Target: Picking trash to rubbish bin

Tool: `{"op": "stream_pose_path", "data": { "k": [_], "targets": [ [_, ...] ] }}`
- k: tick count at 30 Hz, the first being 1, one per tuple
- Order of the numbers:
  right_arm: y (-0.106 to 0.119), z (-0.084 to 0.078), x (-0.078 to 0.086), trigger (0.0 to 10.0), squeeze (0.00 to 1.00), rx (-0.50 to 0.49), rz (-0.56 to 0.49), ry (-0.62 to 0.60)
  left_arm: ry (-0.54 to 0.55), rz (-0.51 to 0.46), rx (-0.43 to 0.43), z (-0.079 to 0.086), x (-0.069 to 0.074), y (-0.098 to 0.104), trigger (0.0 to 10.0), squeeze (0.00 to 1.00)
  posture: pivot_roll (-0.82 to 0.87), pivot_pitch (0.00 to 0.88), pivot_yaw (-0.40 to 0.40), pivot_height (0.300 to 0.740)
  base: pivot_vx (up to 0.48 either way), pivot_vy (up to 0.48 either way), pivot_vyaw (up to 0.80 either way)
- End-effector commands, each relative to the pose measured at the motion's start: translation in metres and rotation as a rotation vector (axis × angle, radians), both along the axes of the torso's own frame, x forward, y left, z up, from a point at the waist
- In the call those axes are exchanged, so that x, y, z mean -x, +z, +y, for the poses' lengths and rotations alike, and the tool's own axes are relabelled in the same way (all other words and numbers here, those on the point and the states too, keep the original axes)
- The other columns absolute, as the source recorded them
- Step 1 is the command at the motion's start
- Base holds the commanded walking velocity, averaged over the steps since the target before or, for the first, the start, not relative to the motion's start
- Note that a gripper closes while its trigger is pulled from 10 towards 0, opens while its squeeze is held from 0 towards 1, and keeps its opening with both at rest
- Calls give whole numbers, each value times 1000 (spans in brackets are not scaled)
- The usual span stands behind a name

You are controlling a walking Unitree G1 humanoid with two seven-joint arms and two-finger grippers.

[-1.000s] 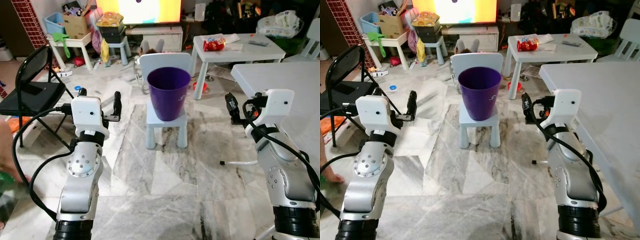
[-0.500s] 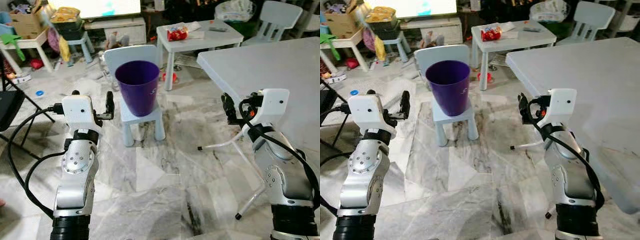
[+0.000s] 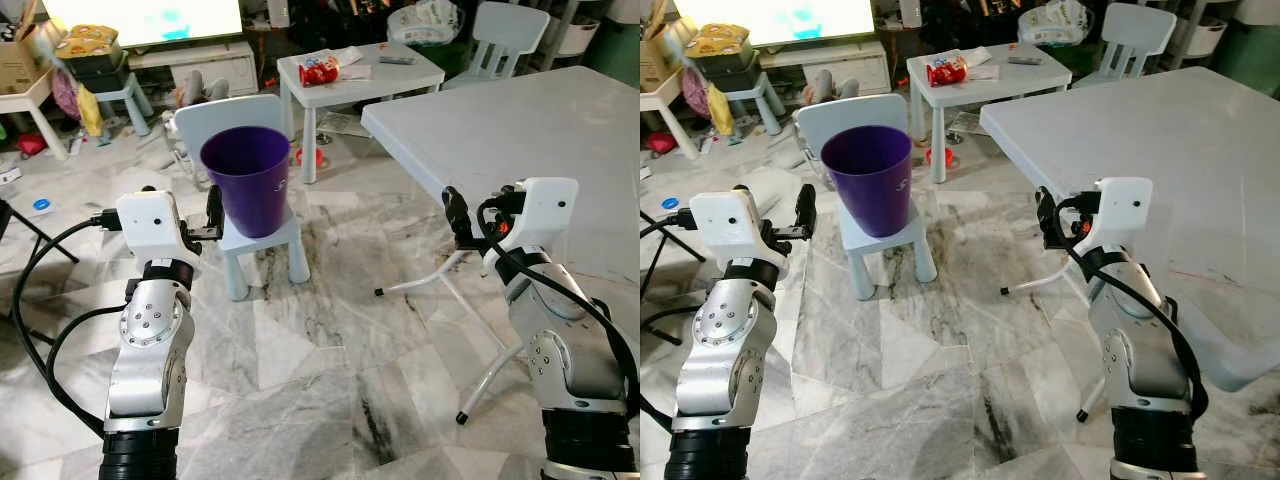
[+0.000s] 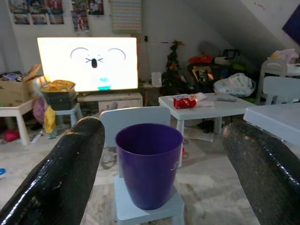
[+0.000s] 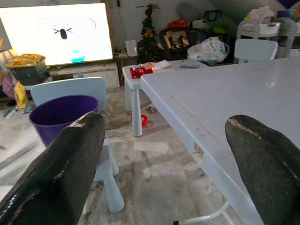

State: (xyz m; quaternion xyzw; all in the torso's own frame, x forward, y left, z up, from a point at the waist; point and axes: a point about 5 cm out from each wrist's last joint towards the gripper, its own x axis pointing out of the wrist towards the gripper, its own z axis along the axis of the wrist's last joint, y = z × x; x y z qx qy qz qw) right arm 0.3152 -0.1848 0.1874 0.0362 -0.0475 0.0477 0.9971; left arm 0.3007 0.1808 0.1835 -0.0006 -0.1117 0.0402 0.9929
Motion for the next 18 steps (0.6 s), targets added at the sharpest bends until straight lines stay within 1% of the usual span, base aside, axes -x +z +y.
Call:
{"op": "stream_pose_path", "data": {
  "k": [1, 8, 14, 18],
  "targets": [
    [4, -1, -1, 10000, 0, 9, -2, -7, 6, 8, 13, 2, -2, 0, 10000, 0, -3, 45, -6, 740, 0, 0, -800],
    [3, -1, 0, 10000, 0, 9, 2, -8, 28, 19, 35, 4, -1, -2, 10000, 0, -5, 49, -6, 740, 0, 0, -800],
    [3, -2, 0, 10000, 0, 13, 4, -10, 30, 27, 28, 6, -1, -3, 10000, 0, -8, 52, -7, 740, 0, 0, -800],
    [3, -3, 1, 10000, 0, 16, 4, -11, 36, 33, 41, 7, -1, -4, 10000, 0, -12, 54, -9, 740, 0, 0, -800]
  ]
}}
